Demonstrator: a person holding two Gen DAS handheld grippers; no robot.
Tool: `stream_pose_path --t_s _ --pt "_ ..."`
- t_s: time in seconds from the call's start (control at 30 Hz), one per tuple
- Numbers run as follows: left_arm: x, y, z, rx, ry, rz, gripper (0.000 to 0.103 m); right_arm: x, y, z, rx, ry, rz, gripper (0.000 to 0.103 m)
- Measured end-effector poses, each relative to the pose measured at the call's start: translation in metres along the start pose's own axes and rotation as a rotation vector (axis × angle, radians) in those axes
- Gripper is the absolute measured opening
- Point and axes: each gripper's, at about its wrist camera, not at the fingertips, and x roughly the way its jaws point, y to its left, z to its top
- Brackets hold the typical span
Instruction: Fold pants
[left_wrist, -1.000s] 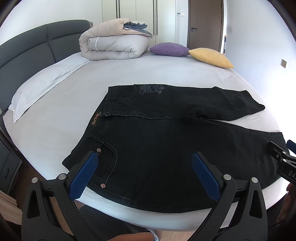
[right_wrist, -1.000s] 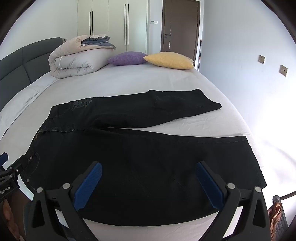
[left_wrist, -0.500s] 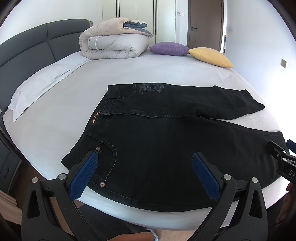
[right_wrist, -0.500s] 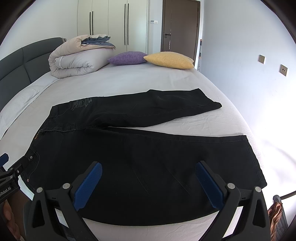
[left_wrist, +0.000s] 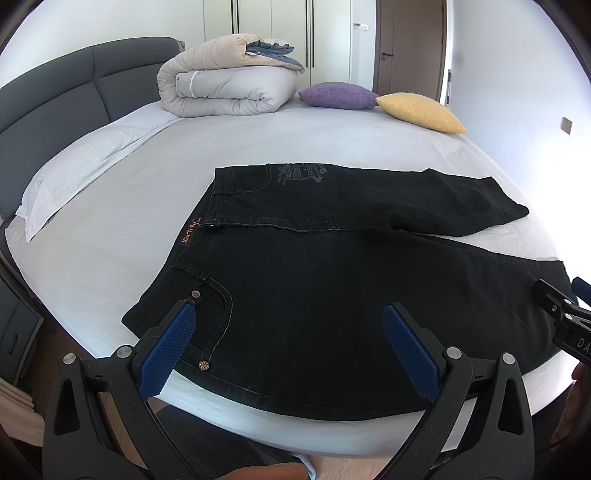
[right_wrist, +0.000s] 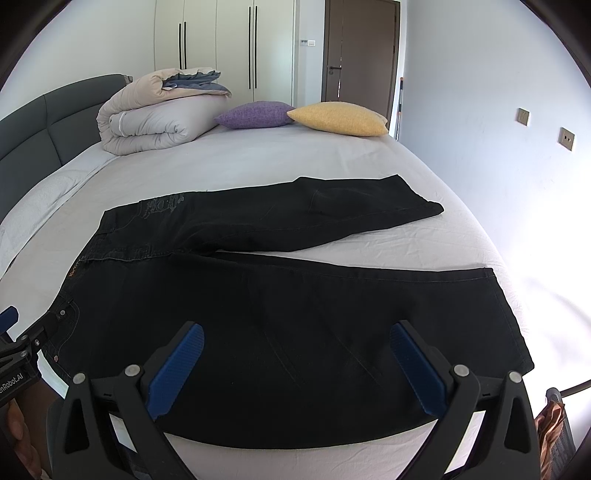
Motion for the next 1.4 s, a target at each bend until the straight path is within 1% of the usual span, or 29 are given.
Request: stream_pose_path --t_s 0.6,0.83,1.23,1.4 --pt "0.001 -0.002 -0.003 -0.003 0.004 -0.004 0.103 0.002 0.001 -0.002 0.000 0.002 0.001 0.103" --pt "0.001 -0.001 -0.004 -0.006 0.008 -0.005 0.103 0.003 0.008 -0.009 -0.006 0.003 0.003 0.103" --pt "0.000 -0.003 -0.001 -0.005 0.018 -0.002 0.103 0.005 0.011 -0.008 -0.014 0.012 0.010 0.103" --pt "0.001 -0.002 0.000 0.012 -0.002 -0.006 0.103 0.007 0.012 -0.007 -0.020 0.019 0.020 0.103"
